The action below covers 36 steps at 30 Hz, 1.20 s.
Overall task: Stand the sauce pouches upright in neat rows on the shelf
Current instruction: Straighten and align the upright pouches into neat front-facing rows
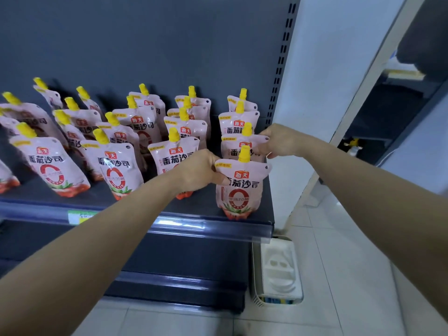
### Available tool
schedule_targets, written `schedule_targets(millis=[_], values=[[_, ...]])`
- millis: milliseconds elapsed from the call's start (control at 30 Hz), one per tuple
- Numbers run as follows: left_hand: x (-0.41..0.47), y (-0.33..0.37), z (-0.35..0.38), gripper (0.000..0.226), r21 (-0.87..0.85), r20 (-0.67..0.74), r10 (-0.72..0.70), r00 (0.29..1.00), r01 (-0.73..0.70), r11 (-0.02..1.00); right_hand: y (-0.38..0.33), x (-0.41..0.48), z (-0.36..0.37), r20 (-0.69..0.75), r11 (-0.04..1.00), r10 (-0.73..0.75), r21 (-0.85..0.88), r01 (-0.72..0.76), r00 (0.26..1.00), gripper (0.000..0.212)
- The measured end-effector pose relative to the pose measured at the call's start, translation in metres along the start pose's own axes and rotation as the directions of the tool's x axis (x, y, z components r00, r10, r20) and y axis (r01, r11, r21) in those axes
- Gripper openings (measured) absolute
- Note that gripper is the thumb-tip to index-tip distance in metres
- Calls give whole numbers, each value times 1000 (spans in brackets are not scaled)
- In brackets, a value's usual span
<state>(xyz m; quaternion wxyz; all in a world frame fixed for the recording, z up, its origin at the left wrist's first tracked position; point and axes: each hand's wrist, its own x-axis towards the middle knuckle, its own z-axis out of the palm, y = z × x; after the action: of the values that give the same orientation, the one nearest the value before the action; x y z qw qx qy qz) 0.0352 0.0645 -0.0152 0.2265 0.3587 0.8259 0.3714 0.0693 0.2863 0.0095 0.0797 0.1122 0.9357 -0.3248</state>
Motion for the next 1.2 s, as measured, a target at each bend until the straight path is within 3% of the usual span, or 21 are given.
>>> schedule_targets(millis=[167,467,933,1200], values=[[2,-7,0,25,-88,-9,25,1000,-25,996,0,-6,5,-73,1000,4,14,-3,997,5],[4,-9,-1,26,-74,80,23,997,-17,997,-1,-11,9,-133,999,14,51,-8,991,19],[5,-10,-4,19,8,125,39,991,-41,999,-2,-12,7,-119,999,33,19,-31,992,23],[4,-11,-6,21,68,123,41,992,-49,996,-2,-13,9,-137,998,55,46,-49,989,14]])
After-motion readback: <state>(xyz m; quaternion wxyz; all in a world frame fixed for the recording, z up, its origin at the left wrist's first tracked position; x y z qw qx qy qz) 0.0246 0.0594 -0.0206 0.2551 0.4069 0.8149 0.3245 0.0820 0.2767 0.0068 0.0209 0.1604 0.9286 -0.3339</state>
